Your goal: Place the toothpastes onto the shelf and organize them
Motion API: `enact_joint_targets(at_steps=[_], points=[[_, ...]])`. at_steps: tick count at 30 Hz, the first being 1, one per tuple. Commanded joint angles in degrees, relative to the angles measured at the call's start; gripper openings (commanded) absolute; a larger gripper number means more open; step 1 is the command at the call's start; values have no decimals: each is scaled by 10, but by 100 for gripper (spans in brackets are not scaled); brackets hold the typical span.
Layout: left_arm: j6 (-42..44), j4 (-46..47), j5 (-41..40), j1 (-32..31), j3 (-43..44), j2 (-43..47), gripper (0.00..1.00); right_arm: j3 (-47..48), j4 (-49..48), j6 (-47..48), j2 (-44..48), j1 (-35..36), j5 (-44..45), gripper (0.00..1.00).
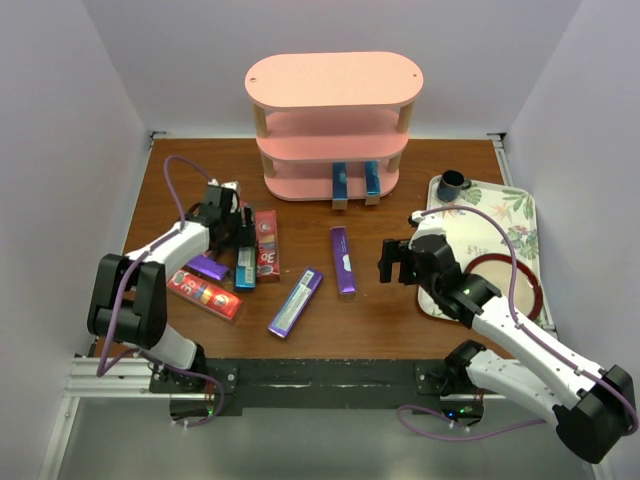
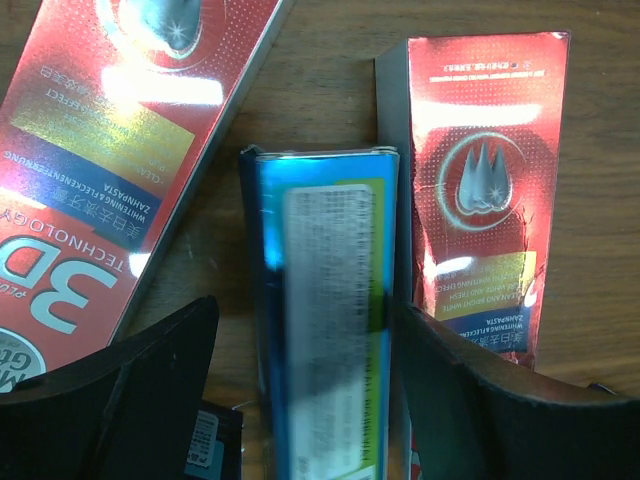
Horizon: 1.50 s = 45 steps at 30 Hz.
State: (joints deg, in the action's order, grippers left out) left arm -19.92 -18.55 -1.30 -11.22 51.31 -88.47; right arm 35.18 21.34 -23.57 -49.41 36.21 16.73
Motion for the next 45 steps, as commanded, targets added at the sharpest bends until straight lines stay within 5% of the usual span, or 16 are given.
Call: enact_joint_targets(at_steps=[1,18,28,36,45], points=[[9,-4,-24,-4,5,16,77,-5,-21,-1,7,-3,-6,99],[17,-22,-51,-25,20,-26,74,-6,-25,-4,5,-3,-17,98],[19,-18,-29,-25,18,-15,36,-7,-31,-7,4,-3,-28,98],[16,22,65,-8,-15,125,33,-3,-42,-4,19,-3,-71,98],[-115,163,218,13,-111,290,33,2,-113,-34,-9,0,-160,97]])
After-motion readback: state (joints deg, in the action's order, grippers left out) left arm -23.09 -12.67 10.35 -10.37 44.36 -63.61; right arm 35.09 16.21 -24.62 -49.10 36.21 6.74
